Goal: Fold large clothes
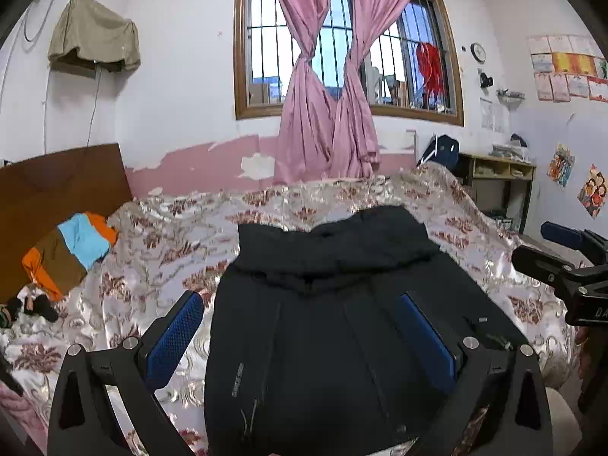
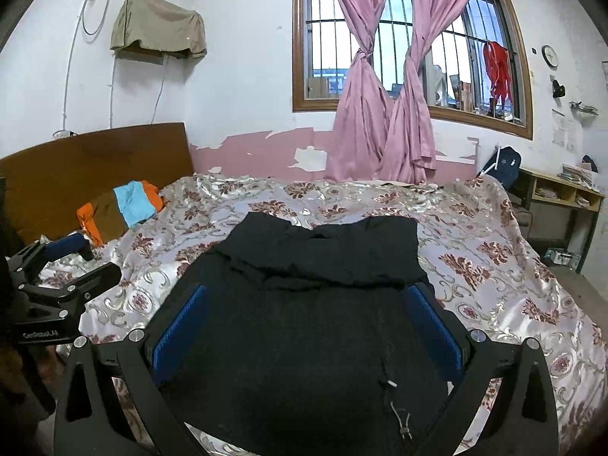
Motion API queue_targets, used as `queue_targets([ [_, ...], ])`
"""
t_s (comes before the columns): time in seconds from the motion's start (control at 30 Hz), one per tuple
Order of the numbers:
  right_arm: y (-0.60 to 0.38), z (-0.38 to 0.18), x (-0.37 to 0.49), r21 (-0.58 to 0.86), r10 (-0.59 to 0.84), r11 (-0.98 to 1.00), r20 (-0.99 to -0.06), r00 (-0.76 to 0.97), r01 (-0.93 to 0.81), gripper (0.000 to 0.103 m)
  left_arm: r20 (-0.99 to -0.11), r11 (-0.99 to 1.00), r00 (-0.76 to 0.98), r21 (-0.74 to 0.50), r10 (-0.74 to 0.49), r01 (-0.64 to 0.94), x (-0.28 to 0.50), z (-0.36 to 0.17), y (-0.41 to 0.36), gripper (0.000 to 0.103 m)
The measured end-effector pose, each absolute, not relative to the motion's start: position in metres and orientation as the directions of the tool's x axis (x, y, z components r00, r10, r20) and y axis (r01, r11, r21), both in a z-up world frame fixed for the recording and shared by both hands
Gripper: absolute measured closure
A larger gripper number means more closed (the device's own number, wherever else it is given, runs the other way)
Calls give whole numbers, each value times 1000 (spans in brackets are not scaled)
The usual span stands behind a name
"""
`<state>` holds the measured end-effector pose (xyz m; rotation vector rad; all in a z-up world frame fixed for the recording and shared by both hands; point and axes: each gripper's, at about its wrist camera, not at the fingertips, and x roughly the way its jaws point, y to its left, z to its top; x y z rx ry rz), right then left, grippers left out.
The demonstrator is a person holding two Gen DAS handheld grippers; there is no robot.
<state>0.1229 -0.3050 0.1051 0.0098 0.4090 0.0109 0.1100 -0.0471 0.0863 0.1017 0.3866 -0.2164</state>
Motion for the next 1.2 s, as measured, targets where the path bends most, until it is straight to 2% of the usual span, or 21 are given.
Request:
queue_targets([
  [0.43,-314,44,103,-63,-23,998,-514,857,-11,2,-560,950,795,42,-234,309,100,10,-33,0],
  [0.7,-303,16,87,-88,4,994,-547,837,-63,2,-620,960,765,69,-173,273,80,-36,-36,0],
  [0.8,-299,8,86,-102,-12,993,-569,823,-56,2,-632,958,764,119,-130,262,74,-50,-41,0],
  [0.97,-304,-13,93,-192,-136,981,-644,753,14,2,-659,956,750,174,-65,235,76,-66,-44,0],
  [1.07,-312,-22,99,-178,-160,983,-680,715,51,2,-699,958,715,205,0,201,86,-77,-45,0],
  [1.2,-312,-28,103,-194,-176,980,-706,686,52,2,-733,968,680,184,18,173,95,-85,-38,0],
])
